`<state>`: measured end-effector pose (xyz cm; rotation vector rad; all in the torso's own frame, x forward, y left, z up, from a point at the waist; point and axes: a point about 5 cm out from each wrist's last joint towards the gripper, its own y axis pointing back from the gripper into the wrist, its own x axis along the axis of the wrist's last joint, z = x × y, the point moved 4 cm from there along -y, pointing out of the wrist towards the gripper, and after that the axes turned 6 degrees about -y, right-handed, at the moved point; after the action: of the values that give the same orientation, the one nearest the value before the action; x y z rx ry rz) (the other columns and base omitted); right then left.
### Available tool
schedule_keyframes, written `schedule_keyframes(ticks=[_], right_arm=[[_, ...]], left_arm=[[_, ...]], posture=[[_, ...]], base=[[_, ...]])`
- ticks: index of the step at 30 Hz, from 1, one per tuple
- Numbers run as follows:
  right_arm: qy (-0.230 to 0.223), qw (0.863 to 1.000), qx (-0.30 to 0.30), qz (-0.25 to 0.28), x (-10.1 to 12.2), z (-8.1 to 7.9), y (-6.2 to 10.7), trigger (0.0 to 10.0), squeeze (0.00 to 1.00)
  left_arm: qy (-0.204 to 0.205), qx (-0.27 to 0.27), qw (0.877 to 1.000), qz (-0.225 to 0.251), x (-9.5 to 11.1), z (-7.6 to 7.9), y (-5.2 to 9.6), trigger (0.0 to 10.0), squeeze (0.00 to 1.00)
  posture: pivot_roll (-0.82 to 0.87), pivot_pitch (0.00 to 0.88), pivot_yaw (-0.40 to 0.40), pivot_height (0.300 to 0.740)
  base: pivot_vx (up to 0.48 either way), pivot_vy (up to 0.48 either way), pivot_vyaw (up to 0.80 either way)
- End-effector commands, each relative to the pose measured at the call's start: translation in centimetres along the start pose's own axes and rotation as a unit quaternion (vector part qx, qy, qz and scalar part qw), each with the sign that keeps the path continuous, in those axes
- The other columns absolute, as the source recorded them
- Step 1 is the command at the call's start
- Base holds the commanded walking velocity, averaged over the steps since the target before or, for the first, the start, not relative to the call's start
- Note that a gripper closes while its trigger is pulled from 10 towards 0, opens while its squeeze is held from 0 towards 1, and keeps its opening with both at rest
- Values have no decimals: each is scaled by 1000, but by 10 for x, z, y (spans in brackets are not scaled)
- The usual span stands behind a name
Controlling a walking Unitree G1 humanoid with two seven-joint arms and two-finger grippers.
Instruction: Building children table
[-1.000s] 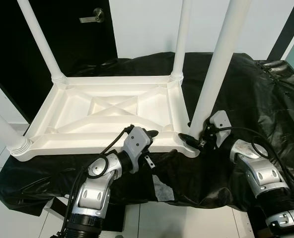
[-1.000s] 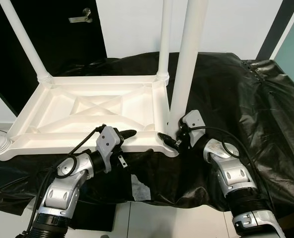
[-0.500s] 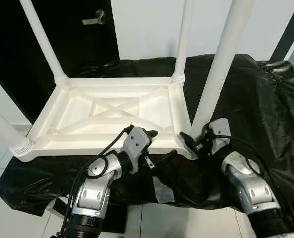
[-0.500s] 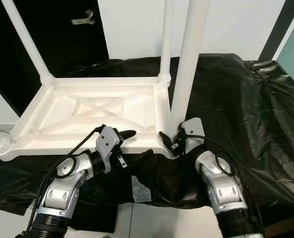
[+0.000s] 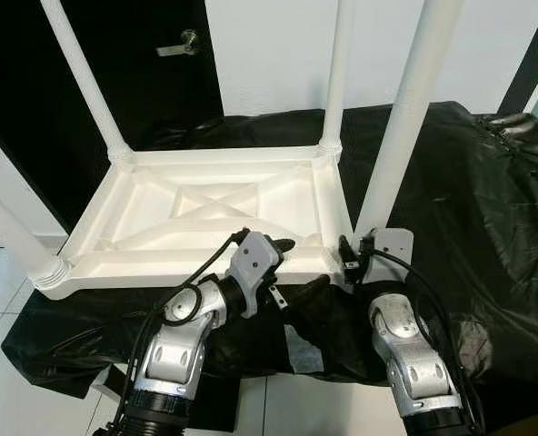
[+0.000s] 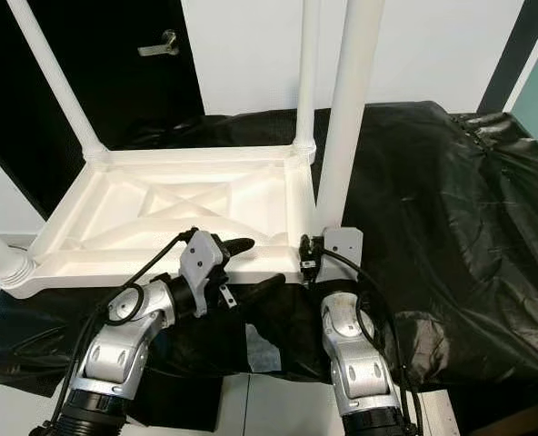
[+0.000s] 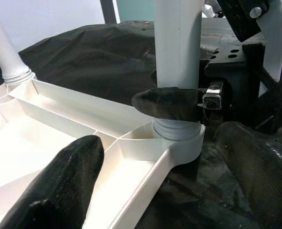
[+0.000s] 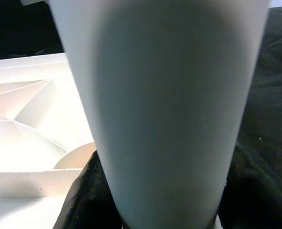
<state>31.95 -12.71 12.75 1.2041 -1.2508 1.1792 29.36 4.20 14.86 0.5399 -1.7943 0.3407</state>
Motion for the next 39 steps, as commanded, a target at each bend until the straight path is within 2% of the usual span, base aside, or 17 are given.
schedule_keyframes(ticks=[1, 3, 4, 5, 6, 10, 12, 14, 17, 18, 22, 26, 29, 30, 32, 33, 39], right_arm=[[9, 999, -25, -38, -18, 10, 4, 10000, 0], [7, 999, -22, -33, -16, 9, 4, 10000, 0], [6, 999, -20, -28, -13, 9, 4, 10000, 894], [6, 999, -20, -28, -13, 9, 4, 10000, 894], [2, 1000, -13, -22, -10, 9, 3, 10000, 1000], [1, 1000, -9, -16, -7, 9, 3, 10000, 1000], [1, 1000, 28, -3, -2, 11, 4, 10000, 1000], [20, 994, 111, 13, 4, 17, 9, 10000, 1000], [23, 990, 139, 14, 5, 19, 10, 10000, 1000], [28, 985, 170, 10, 5, 23, 9, 10000, 0], [43, 968, 247, 5, 9, 27, 3, 10000, 0], [63, 950, 307, -3, 12, 13, -9, 10000, 0], [70, 946, 317, -2, 12, 7, -13, 10000, 0], [73, 943, 326, -1, 11, 4, -14, 4431, 0], [70, 939, 336, -1, 11, 0, -16, 4431, 0], [68, 931, 359, -1, 8, -10, -14, 0, 0], [59, 928, 367, -12, 2, -9, -11, 0, 0]], left_arm=[[6, 40, 999, -12, -4, -7, -1, 10000, 0], [8, 45, 999, -11, -4, -8, -1, 10000, 0], [8, 46, 999, -11, -4, -8, 0, 10000, 0], [8, 46, 999, -11, -4, -8, 0, 10000, 0], [9, 47, 999, -11, -4, -8, 0, 10000, 0], [11, 48, 999, -10, -5, -8, 1, 10000, 0], [10, 50, 999, -12, -5, -7, 2, 10000, 0], [10, 53, 998, -14, -7, -8, 4, 10000, 0], [10, 54, 998, -14, -7, -9, 5, 10000, 0], [9, 54, 998, -15, -8, -9, 6, 10000, 0], [8, 53, 998, -19, -10, -8, 8, 10000, 0], [9, 47, 999, -21, -13, -4, 10, 10000, 0], [9, 46, 999, -24, -15, -3, 11, 10000, 0], [9, 45, 999, -25, -16, -3, 11, 10000, 0], [10, 45, 999, -28, -18, -2, 12, 10000, 0], [11, 48, 998, -32, -20, 0, 15, 10000, 0], [11, 59, 998, -34, -20, -2, 17, 10000, 0]], posture=[[-74, 0, 49, 740], [-70, 0, 43, 740], [-68, 0, 39, 740], [-68, 0, 39, 740], [-67, 0, 36, 740], [-67, 0, 36, 740], [-59, 0, 26, 740], [-54, 0, 22, 740], [-52, 0, 22, 740], [-50, 0, 21, 740], [-49, 0, 25, 740], [-44, 0, 24, 740], [-43, 0, 23, 740], [-43, 0, 23, 740], [-38, 0, 21, 740], [-20, 0, 9, 740], [-12, 0, 1, 740]], base=[[0, 0, 0], [0, 0, 0], [0, 0, 0], [0, 0, 0], [0, 0, 0], [0, 0, 0], [0, 0, 0], [0, 0, 0], [0, 0, 0], [0, 0, 0], [0, 0, 0], [0, 0, 0], [0, 0, 0], [0, 0, 0], [0, 0, 0], [0, 0, 0], [0, 0, 0]])
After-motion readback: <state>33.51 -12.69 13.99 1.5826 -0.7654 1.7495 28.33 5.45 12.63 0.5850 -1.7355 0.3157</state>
